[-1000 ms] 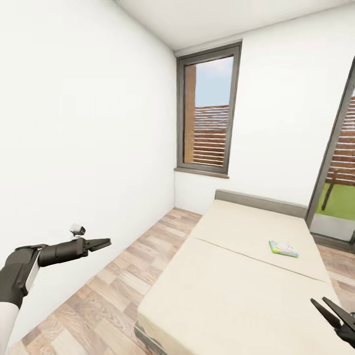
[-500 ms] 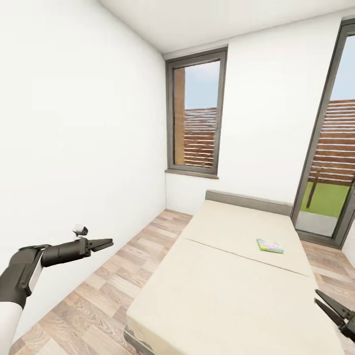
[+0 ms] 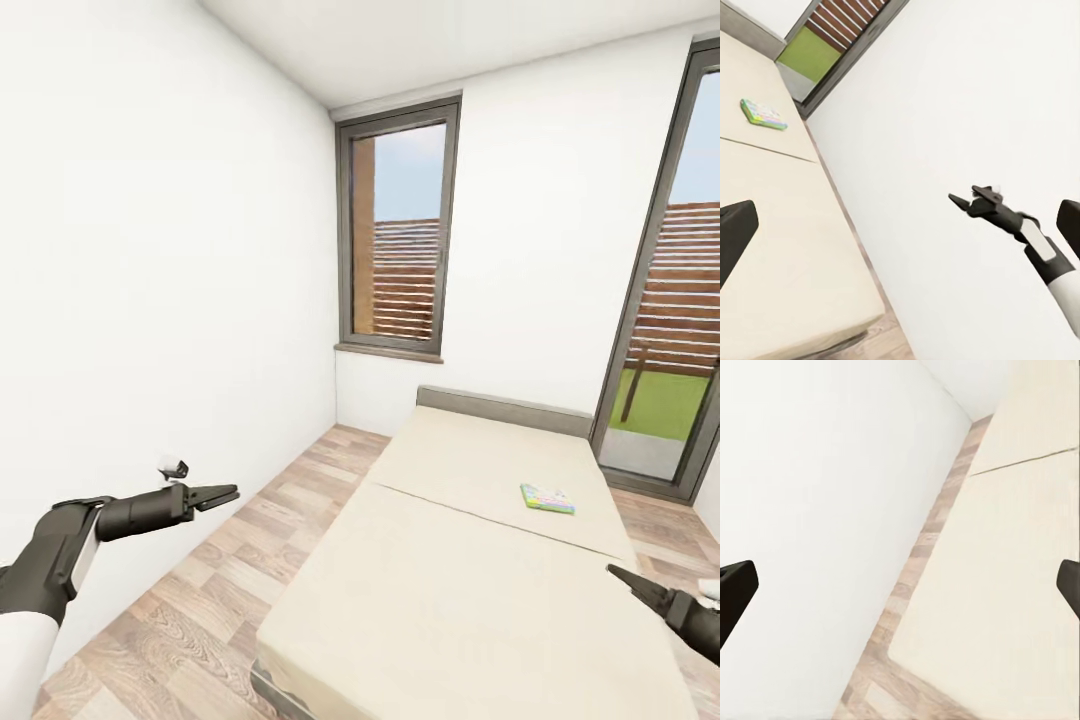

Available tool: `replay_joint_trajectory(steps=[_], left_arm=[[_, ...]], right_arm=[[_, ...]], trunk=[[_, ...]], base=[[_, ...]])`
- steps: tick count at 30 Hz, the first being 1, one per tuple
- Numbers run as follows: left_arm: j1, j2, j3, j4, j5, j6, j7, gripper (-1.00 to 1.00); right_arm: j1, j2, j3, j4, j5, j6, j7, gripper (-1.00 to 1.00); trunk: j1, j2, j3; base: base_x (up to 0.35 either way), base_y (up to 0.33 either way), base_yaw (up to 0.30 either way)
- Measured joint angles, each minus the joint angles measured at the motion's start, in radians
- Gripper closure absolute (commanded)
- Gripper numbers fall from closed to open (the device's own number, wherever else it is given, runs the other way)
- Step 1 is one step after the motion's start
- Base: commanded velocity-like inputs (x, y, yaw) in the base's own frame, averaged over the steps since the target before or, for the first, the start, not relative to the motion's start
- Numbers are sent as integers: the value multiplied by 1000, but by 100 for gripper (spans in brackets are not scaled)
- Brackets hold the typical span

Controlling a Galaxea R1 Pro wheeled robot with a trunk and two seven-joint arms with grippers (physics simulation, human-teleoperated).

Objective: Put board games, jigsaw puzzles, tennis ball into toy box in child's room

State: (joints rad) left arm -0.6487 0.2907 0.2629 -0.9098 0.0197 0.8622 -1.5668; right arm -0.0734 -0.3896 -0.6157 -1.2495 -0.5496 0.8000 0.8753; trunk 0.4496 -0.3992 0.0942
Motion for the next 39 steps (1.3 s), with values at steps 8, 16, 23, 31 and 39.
replay_joint_trajectory(steps=[8,16,23,31,39], left_arm=[[0,-18,-38,-1,-4,2,66,-100],[0,-59,-69,-18,-2,11,281,-100],[-1,-173,-91,-40,-4,27,517,-100],[-1,-210,-97,-48,-2,21,631,-100],[-1,-207,-94,-50,-2,16,645,-100]], right_arm=[[-3,22,42,-51,22,36,-284,-100],[-5,108,52,-93,31,39,-446,-100],[-5,144,55,-148,31,47,-504,-100],[-6,142,46,-185,20,53,-510,-100],[-6,137,24,-187,15,57,-510,-100]], trunk=[[0,0,0],[0,0,0],[0,0,0],[0,0,-7],[0,0,-19]], base=[[0,-20,0],[0,-5,0],[0,0,0],[0,0,0],[0,-9,-10]])
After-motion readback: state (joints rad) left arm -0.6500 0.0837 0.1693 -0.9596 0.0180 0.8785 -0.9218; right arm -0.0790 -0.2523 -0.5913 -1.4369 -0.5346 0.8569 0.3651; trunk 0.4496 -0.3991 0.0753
